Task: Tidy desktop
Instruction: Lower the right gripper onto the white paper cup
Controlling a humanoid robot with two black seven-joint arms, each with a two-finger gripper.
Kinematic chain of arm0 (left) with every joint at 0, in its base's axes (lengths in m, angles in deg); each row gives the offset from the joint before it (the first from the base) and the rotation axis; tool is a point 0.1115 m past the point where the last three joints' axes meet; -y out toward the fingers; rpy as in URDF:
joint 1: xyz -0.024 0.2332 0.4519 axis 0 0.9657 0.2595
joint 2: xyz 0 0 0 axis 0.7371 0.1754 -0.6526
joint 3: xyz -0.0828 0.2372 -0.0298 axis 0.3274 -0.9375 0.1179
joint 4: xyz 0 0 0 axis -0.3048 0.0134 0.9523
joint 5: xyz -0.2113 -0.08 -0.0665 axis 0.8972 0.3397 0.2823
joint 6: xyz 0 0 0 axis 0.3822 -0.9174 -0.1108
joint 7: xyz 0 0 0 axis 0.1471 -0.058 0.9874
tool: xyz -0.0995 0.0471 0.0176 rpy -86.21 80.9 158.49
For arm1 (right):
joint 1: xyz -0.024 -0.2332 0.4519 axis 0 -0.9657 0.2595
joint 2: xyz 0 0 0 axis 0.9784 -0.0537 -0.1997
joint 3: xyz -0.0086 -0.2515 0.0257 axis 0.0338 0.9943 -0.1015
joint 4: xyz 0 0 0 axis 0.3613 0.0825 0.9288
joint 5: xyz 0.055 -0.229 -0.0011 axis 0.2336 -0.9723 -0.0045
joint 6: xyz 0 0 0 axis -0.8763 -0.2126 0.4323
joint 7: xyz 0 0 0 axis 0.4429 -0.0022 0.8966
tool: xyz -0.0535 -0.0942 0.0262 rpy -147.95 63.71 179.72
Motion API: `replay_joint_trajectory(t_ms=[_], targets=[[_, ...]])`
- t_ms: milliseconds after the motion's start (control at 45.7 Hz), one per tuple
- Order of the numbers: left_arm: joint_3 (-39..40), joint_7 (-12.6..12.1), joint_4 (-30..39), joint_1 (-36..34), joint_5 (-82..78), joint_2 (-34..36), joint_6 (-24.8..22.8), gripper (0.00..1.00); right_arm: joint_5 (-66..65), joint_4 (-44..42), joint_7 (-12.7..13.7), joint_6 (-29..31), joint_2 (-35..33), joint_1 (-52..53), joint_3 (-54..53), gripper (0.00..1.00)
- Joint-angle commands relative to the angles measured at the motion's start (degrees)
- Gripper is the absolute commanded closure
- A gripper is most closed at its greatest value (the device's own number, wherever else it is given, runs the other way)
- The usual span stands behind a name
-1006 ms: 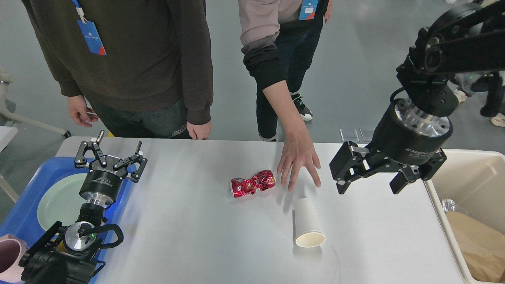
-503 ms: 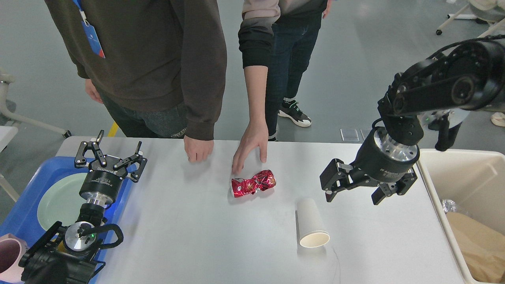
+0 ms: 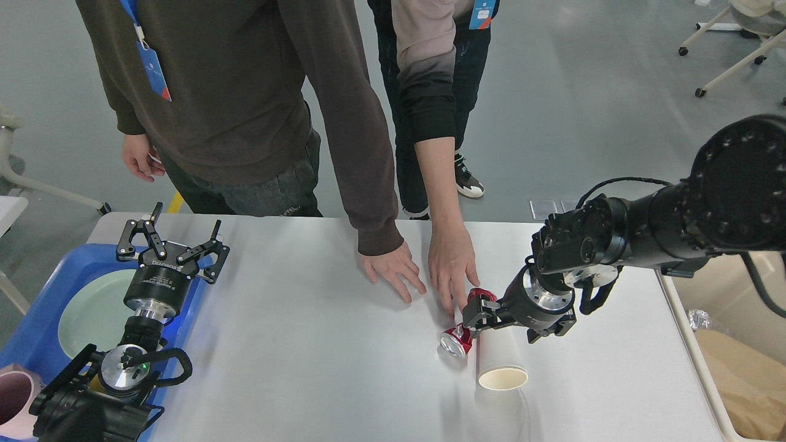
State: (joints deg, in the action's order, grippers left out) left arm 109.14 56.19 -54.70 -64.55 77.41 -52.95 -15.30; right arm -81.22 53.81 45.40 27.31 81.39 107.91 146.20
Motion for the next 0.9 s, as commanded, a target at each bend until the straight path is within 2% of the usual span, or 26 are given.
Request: replay_joint_trajectory(t_ms=[0, 416, 875], targets=[[0.0, 0.0, 0.0, 0.1, 0.0, 0.0, 0.0, 0.04, -0.1, -1.8, 0.4, -3.4, 0.6, -2.9, 0.0, 0.00], [0.0, 0.0, 0.0, 0.1, 0.0, 0.0, 0.0, 0.04, -1.6, -7.9, 0.6, -4.8, 2.6, -9.7, 1.0, 0.00], [0.0, 0.0, 0.0, 0.1, 0.0, 0.0, 0.0, 0.04, -8.9, -11.5, 0.6, -7.2, 2.4, -16.2, 5.0, 0.00]])
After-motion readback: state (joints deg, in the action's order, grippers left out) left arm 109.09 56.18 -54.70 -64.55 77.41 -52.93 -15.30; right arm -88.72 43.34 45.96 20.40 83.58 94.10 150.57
